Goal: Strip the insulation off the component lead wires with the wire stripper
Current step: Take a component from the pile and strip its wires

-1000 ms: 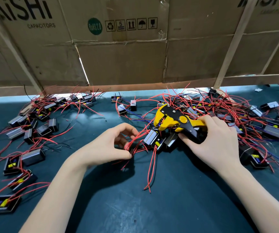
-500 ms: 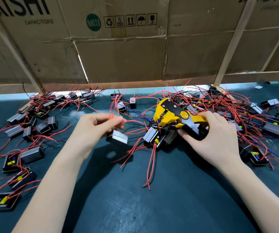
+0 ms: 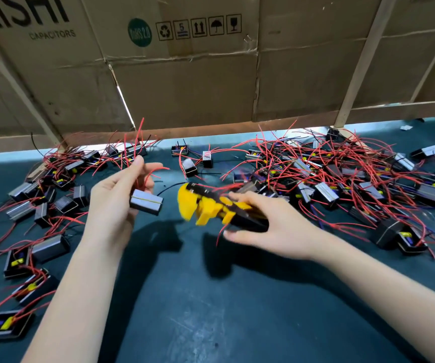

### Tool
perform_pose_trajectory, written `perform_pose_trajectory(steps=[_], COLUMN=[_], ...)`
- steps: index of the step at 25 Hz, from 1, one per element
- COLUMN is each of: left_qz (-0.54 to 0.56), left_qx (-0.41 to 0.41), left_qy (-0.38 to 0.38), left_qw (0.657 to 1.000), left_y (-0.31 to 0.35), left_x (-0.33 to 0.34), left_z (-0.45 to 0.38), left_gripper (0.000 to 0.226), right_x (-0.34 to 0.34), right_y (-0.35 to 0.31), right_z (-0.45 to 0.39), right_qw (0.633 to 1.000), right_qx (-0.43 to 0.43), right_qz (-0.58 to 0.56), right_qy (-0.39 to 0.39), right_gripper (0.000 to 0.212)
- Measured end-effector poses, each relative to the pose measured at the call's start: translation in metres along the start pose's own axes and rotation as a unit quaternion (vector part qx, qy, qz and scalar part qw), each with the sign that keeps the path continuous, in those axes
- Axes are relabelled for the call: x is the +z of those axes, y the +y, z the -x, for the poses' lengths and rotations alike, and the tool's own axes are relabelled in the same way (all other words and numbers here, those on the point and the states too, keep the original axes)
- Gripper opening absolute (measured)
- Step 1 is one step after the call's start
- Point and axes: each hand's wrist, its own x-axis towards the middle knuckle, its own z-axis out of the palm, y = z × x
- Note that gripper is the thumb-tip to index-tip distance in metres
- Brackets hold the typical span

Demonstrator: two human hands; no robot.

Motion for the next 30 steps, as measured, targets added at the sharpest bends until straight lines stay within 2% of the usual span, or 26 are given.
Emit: perform_pose_trajectory(steps=[2, 5, 7, 10, 12, 15, 18, 20, 23, 25, 27, 29, 30], left_qz=[-0.013, -0.119, -0.171, -0.198, -0.193, -0.173, -0.142, -0.145, -0.124, -0.127, -0.169, -0.264, -0.34], left_qx=[-0.005, -0.022, -0.045, -0.044, -0.032, -0.027, -0.042, -0.048, -0.074, -0.083, -0.05, 0.03, 0.099], left_qy=[-0.019, -0.095, -0.155, -0.195, -0.231, -0.283, -0.306, -0.298, -0.279, -0.261, -0.195, -0.103, -0.06], left_qw=[1.0, 0.988, 0.972, 0.96, 0.953, 0.943, 0.94, 0.942, 0.949, 0.953, 0.965, 0.959, 0.933], left_y=[-0.003, -0.007, -0.012, -0.02, -0.023, -0.024, -0.028, -0.034, -0.039, -0.039, -0.039, -0.041, -0.041], left_x=[0.004, 0.011, 0.018, 0.026, 0.031, 0.035, 0.041, 0.046, 0.048, 0.045, 0.044, 0.042, 0.041], left_z=[0.002, 0.009, 0.014, 0.019, 0.021, 0.025, 0.031, 0.033, 0.032, 0.03, 0.025, 0.025, 0.025], left_gripper=[0.033, 0.037, 0.035, 0.032, 0.034, 0.036, 0.033, 0.031, 0.032, 0.021, 0.004, 0.042, 0.061], right_x=[-0.013, -0.02, -0.023, -0.043, -0.062, -0.073, -0.06, -0.054, -0.052, -0.05, -0.049, -0.05, -0.05], right_y=[0.011, 0.019, 0.019, 0.011, 0.009, 0.011, 0.025, 0.037, 0.044, 0.041, 0.038, 0.035, 0.034], right_z=[-0.015, -0.04, -0.05, -0.035, -0.014, 0.014, 0.024, 0.028, 0.032, 0.032, 0.031, 0.032, 0.032], right_qw=[0.998, 0.993, 0.994, 0.992, 0.989, 0.963, 0.934, 0.92, 0.906, 0.906, 0.907, 0.911, 0.913], right_qx=[0.054, 0.102, 0.096, 0.025, -0.022, -0.057, 0.022, 0.073, 0.075, 0.074, 0.076, 0.078, 0.076], right_qz=[0.009, 0.037, 0.014, -0.102, -0.08, 0.053, 0.119, 0.174, 0.24, 0.228, 0.209, 0.181, 0.168], right_qy=[0.013, 0.042, 0.041, 0.064, 0.124, 0.258, 0.336, 0.344, 0.339, 0.348, 0.357, 0.362, 0.363], right_gripper=[0.054, 0.046, 0.047, 0.051, 0.044, 0.026, 0.038, 0.045, 0.05, 0.049, 0.049, 0.05, 0.05])
